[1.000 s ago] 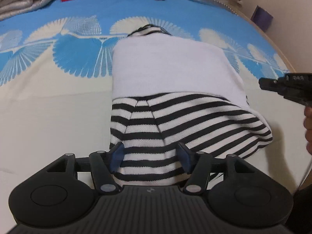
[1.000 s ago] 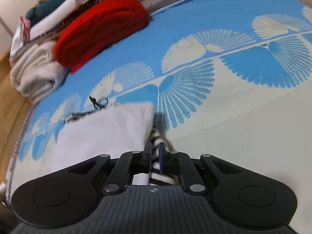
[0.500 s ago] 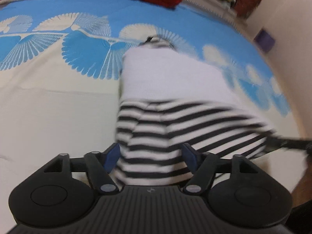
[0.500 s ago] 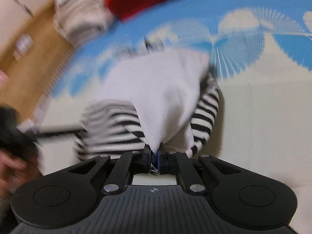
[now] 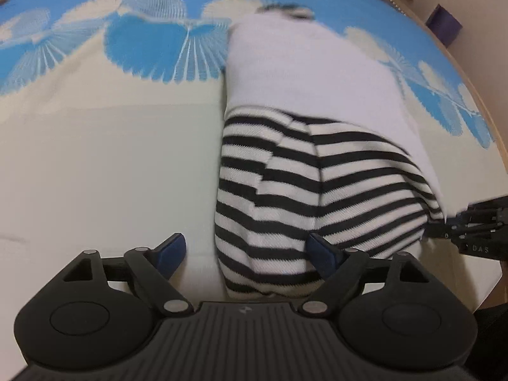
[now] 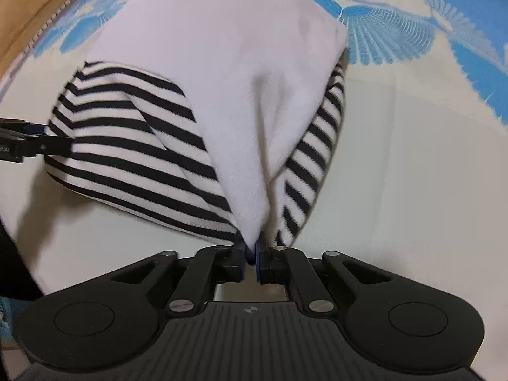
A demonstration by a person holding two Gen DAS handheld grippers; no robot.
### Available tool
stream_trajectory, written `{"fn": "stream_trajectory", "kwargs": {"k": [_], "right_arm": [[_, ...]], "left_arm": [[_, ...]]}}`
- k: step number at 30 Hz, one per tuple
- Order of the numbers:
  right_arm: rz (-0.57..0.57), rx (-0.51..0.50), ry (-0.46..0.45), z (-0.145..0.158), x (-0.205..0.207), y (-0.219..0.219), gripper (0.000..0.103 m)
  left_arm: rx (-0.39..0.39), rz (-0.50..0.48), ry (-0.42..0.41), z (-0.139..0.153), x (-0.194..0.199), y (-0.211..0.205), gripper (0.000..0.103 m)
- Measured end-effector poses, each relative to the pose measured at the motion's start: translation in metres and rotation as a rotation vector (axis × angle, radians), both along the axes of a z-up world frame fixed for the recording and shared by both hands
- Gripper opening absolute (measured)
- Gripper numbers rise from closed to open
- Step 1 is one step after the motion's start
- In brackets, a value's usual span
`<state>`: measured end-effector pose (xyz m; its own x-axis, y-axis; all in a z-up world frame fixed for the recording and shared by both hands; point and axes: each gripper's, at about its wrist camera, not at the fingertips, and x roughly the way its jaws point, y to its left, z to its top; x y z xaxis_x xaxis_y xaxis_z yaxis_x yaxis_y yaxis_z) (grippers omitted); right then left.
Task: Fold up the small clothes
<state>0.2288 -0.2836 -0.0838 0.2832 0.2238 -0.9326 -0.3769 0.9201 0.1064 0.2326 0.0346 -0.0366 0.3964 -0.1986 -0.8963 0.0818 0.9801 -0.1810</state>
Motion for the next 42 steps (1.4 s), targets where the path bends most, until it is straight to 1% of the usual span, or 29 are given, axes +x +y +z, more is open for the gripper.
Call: {"fn": "stream_trajectory", "kwargs": {"k": [1,2,3,4,5,6,7,8,10,11,13,16,18,20,21,22,23,24,25,26,27,30,33,37,39,42], "right_arm": [[0.006,-0.035,-0.056,0.009,-0.006,0.003,0.025],[0.009,-0.052,-0.112,0.021,-0.012,0.005,0.029],[0.003,-0.055,-0.173,0.034,-0.019,0.007,0.035],[-0.015,-0.050,-0.228,0.048,-0.025,0.007,0.045],[-0.047,-0.040,-0.281,0.061,-0.032,0.006,0.050],[-0.103,-0.015,-0.349,0.077,-0.044,0.003,0.059],[-0.149,0.018,-0.393,0.090,-0.053,0.000,0.066],[-0.191,0.058,-0.427,0.103,-0.060,-0.004,0.068],[-0.261,0.133,-0.481,0.123,-0.083,-0.007,0.076],[-0.278,0.157,-0.502,0.129,-0.095,-0.008,0.077],[-0.297,0.183,-0.533,0.138,-0.122,-0.001,0.081],[-0.320,0.197,-0.550,0.139,-0.156,0.007,0.083],[-0.343,0.192,-0.556,0.138,-0.176,0.012,0.083],[-0.372,0.189,-0.564,0.131,-0.190,0.015,0.083],[-0.384,0.183,-0.565,0.124,-0.199,0.019,0.083],[-0.391,0.164,-0.554,0.117,-0.201,0.024,0.083],[-0.395,0.142,-0.529,0.109,-0.199,0.028,0.083],[-0.394,0.140,-0.510,0.105,-0.199,0.034,0.083],[-0.385,0.148,-0.510,0.105,-0.198,0.038,0.083],[-0.372,0.146,-0.515,0.104,-0.196,0.042,0.083],[-0.357,0.136,-0.526,0.103,-0.194,0.047,0.083],[-0.339,0.110,-0.545,0.098,-0.185,0.056,0.083],[-0.338,0.093,-0.558,0.095,-0.181,0.058,0.083],[-0.336,0.073,-0.575,0.094,-0.180,0.059,0.083],[-0.340,0.070,-0.568,0.092,-0.178,0.059,0.083],[-0.342,0.076,-0.562,0.091,-0.178,0.060,0.083]], "left_arm": [[0.024,-0.008,-0.021,0.011,-0.005,-0.002,0.087],[0.047,-0.014,-0.041,0.021,-0.010,-0.003,0.089],[0.068,-0.017,-0.062,0.032,-0.015,-0.004,0.092],[0.088,-0.012,-0.090,0.045,-0.021,-0.006,0.094],[0.102,-0.001,-0.125,0.057,-0.030,-0.007,0.096],[0.108,0.010,-0.166,0.072,-0.041,-0.007,0.096],[0.108,0.014,-0.195,0.085,-0.049,-0.009,0.097],[0.104,0.017,-0.222,0.097,-0.060,-0.010,0.102],[0.091,0.038,-0.291,0.120,-0.088,-0.014,0.102],[0.092,0.044,-0.316,0.129,-0.100,-0.020,0.102],[0.097,0.055,-0.338,0.142,-0.121,-0.029,0.102],[0.093,0.075,-0.341,0.149,-0.153,-0.038,0.102],[0.091,0.078,-0.355,0.144,-0.171,-0.041,0.102],[0.088,0.090,-0.389,0.127,-0.185,-0.042,0.102],[0.095,0.103,-0.413,0.114,-0.192,-0.042,0.102],[0.122,0.103,-0.424,0.097,-0.196,-0.043,0.102],[0.168,0.095,-0.385,0.085,-0.196,-0.046,0.102],[0.207,0.099,-0.311,0.078,-0.188,-0.050,0.102],[0.178,0.112,-0.297,0.079,-0.184,-0.050,0.102],[0.125,0.121,-0.328,0.083,-0.183,-0.049,0.102],[0.098,0.126,-0.354,0.086,-0.180,-0.050,0.102],[0.095,0.136,-0.373,0.085,-0.175,-0.056,0.102],[0.087,0.124,-0.383,0.083,-0.172,-0.062,0.102],[0.119,0.095,-0.408,0.082,-0.169,-0.070,0.102],[0.118,0.097,-0.395,0.079,-0.166,-0.071,0.102],[0.090,0.111,-0.380,0.077,-0.163,-0.069,0.102]]}}
